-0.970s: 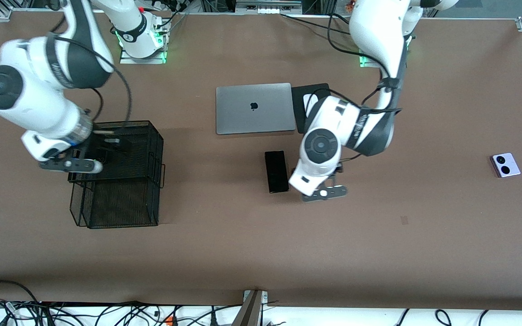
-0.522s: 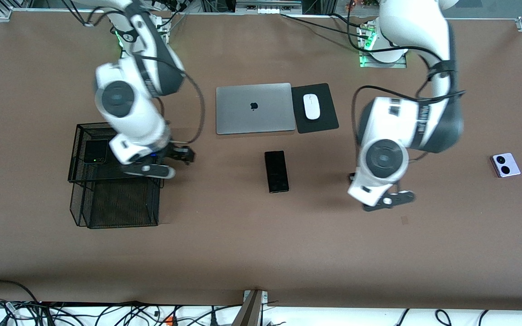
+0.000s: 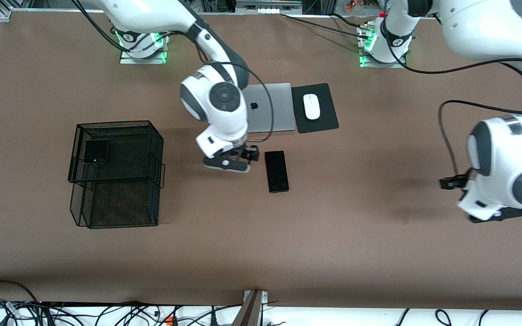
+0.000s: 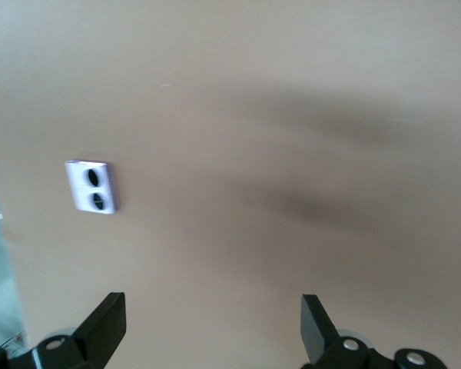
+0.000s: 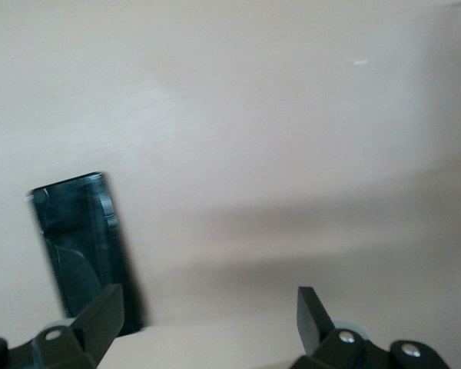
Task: Place phones with both arms
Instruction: 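Grasp the tall phone with the right gripper while the left gripper reaches the white phone, then lift the tall phone with the right gripper while the left gripper grasps the white phone, then lower the tall phone into the basket with the right gripper and release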
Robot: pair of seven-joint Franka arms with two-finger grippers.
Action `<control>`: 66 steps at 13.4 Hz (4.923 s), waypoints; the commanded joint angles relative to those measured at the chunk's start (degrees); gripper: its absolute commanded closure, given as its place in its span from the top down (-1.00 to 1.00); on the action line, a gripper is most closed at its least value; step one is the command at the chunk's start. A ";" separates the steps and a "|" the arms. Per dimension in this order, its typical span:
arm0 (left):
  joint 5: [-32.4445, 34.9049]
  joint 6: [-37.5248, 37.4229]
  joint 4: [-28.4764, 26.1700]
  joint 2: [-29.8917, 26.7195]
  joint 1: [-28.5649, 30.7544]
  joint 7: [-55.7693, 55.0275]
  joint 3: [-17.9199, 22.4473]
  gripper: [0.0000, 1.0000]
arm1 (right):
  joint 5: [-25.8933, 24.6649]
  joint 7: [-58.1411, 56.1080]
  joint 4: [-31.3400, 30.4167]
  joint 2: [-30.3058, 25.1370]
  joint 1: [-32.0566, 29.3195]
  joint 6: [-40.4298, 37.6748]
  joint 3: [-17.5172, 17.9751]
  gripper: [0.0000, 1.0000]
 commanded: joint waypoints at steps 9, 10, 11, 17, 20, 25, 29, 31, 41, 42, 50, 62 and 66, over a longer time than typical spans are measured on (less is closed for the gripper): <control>-1.16 20.07 -17.79 -7.23 11.33 18.40 -0.75 1.00 | -7.52 -9.08 20.47 18.26 8.49 6.03 0.29 1.00; -1.16 24.64 -21.83 -9.51 12.20 19.37 -0.83 1.00 | -7.61 -9.62 20.30 18.88 8.49 6.64 0.11 1.00; -1.25 29.21 -25.35 -11.18 13.08 21.03 -0.83 1.00 | -7.69 -9.80 20.29 19.49 8.40 6.82 0.11 1.00; -21.95 47.51 -36.63 -11.56 18.88 44.73 -1.27 1.00 | -8.84 -6.22 20.21 21.87 7.61 9.46 -0.50 1.00; -31.90 49.46 -36.29 -7.35 20.99 54.25 -1.27 1.00 | -8.23 -4.00 20.21 22.31 7.35 9.73 -0.50 1.00; -36.93 53.69 -33.83 -0.13 23.63 57.43 -1.36 1.00 | -8.22 -3.56 20.03 23.45 7.78 9.81 -0.41 1.00; -36.67 53.60 -34.27 -0.04 24.86 57.70 -1.36 1.00 | -8.22 -3.56 20.03 23.54 7.78 9.81 -0.41 0.73; -36.93 53.60 -34.01 1.18 25.92 58.40 -1.88 1.00 | -8.22 -3.73 20.03 23.54 7.78 9.73 -0.41 -0.19; -36.76 53.69 -32.07 3.13 33.39 58.84 -9.09 1.00 | -8.22 -4.26 20.47 21.61 7.43 3.15 0.11 -1.00; -36.24 53.60 -31.55 3.13 33.39 58.84 -9.09 0.95 | -8.22 -4.35 20.56 20.39 7.43 1.48 0.11 -1.00; -35.88 52.72 -31.02 2.60 32.78 60.07 -8.92 -0.19 | -8.05 -4.79 22.14 10.02 5.86 -13.98 4.59 -1.00; -20.16 33.14 -13.62 -0.39 32.07 57.96 -7.08 -0.18 | 7.86 -33.76 -19.73 -28.55 -0.65 -14.29 -18.84 -1.00; -12.43 20.94 -5.55 -0.48 30.23 49.99 -6.90 -0.18 | 7.95 -46.09 -32.77 -35.43 -0.65 -6.29 -29.93 -1.00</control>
